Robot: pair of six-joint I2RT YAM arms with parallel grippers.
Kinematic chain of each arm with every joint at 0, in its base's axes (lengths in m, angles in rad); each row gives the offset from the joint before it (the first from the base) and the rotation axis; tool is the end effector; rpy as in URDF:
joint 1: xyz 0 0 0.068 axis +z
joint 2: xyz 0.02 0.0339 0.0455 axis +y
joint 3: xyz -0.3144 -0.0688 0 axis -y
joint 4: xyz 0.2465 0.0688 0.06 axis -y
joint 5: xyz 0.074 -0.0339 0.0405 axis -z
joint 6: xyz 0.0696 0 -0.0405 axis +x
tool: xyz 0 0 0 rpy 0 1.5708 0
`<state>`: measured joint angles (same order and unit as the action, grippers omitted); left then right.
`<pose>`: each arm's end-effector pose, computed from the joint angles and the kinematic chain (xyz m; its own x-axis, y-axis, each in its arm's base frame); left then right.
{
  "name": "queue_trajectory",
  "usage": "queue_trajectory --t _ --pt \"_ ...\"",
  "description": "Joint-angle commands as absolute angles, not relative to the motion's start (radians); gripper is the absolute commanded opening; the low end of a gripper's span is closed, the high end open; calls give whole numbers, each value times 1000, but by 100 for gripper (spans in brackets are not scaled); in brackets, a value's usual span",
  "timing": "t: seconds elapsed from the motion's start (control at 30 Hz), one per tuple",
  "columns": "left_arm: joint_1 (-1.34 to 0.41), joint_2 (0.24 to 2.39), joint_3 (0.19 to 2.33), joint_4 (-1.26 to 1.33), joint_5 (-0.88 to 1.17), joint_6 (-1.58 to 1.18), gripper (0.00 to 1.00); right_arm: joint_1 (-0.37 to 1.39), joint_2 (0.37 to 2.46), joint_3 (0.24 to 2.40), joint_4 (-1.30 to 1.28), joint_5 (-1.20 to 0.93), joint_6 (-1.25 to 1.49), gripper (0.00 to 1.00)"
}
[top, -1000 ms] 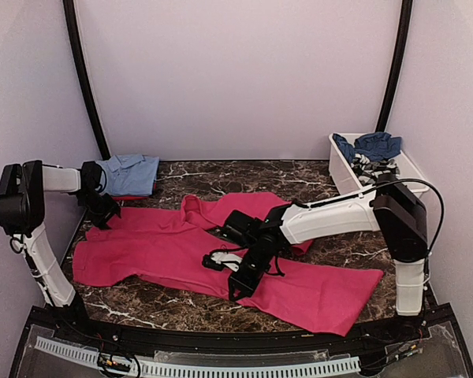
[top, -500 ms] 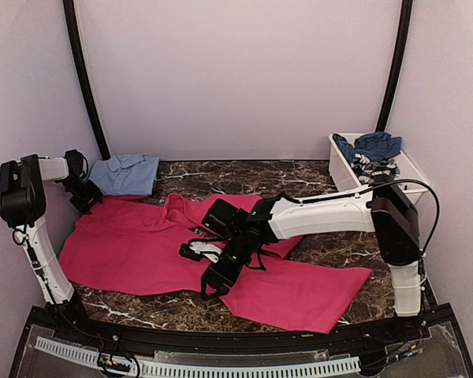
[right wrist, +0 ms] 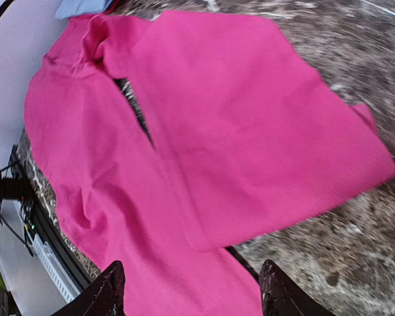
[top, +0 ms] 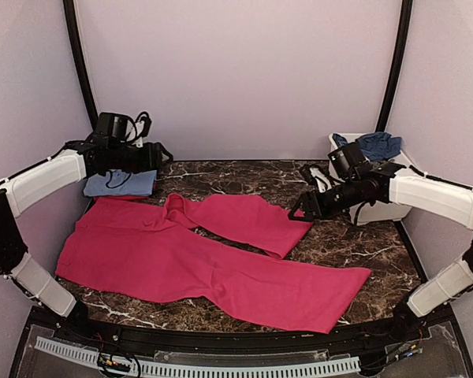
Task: Fold and stack the mixed laundry pile
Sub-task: Flatten out the crumpled trousers at the center of the board.
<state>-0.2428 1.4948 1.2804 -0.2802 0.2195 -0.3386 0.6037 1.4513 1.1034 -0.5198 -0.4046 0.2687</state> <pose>0.3600 -0.1048 0.3658 -0.5743 -0.1917 -0.7959 0.2437 0.8880 -0.3898 0.2511 0.2064 0.2928 -0.7996 -0.2550 -0.5437 -0.5384 0.7053 0.4612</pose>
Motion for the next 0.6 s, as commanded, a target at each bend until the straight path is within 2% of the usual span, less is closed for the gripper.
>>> queue_trajectory --t 0.0,0.13,0.27,0.5,0.57 --pt "-519 1552 1287 -154 270 -177 65 464 1311 1027 -528 -346 356 67" --pt "-774 1742 1443 -202 142 -85 65 380 1225 1022 -585 -304 355 68" --pt "-936 1964 1656 -293 40 -46 67 312 1170 1008 -604 -291 356 69" --pt "-1061 2264 1947 -386 16 -7 73 236 1097 970 -593 -301 373 69" --pt "-1082 2340 2030 -428 -17 -6 84 223 1082 959 -591 -308 374 69"
